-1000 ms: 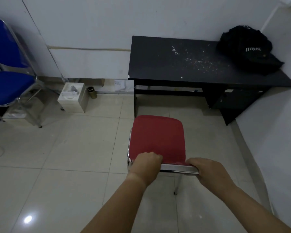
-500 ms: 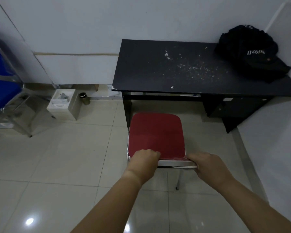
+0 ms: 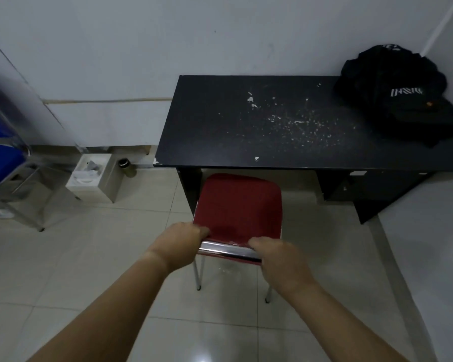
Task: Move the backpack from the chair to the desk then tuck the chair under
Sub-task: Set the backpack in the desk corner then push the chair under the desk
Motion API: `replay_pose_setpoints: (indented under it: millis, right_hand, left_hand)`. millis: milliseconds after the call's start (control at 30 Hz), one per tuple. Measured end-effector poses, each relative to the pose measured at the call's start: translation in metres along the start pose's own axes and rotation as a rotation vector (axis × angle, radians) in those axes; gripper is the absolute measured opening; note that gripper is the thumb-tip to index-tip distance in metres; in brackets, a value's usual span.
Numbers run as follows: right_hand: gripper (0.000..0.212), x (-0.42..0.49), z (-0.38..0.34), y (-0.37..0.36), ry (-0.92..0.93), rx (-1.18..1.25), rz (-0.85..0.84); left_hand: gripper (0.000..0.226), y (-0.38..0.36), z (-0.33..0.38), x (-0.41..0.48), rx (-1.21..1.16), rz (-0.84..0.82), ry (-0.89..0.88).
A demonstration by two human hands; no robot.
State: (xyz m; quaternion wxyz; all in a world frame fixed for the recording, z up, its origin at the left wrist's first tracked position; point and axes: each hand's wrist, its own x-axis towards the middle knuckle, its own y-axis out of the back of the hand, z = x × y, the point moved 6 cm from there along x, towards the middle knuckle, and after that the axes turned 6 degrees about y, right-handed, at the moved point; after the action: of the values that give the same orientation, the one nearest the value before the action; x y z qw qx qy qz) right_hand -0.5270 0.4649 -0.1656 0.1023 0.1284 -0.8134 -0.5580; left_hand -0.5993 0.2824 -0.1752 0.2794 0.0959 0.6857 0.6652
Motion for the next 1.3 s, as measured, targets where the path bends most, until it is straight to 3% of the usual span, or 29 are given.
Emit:
replay_pose_setpoints:
  millis: [167,433,633,767,1000,1133,1300]
  right_hand:
    - [0.024,0.029,0.004,0.001,0.079,0.050,0.013]
    - [0.035,0.055,0.101,0.048,0.010,-0.071,-0.040]
    - [0.040,0.108,0.112,0.052,-0.031,-0.085,0.029]
    - [0.029,0.141,0.123,0.054,-0.003,-0.091,0.022]
    - [0.041,0.148,0.171,0.070,0.011,-0.109,0.031]
    - [0.035,0.168,0.189,0.074,0.045,-0.164,0.027]
    - [0.036,0.158,0.220,0.083,0.053,-0.181,0.008]
  left_hand:
    - [0.032,0.010,-0.020,0.022,-0.019,-0.025,0.027]
    - [0.031,0.025,0.037,0.099,-0.099,0.007,-0.028]
    - [0.033,0.044,0.000,0.152,-0.050,0.027,-0.071]
    - [0.029,0.063,-0.019,0.181,-0.051,0.041,-0.067]
    - [0.023,0.060,0.013,0.215,-0.081,0.043,-0.090]
    - [0.022,0.071,0.007,0.236,-0.093,0.099,-0.093]
    - [0.025,0.064,0.038,0.248,-0.110,0.057,-0.139]
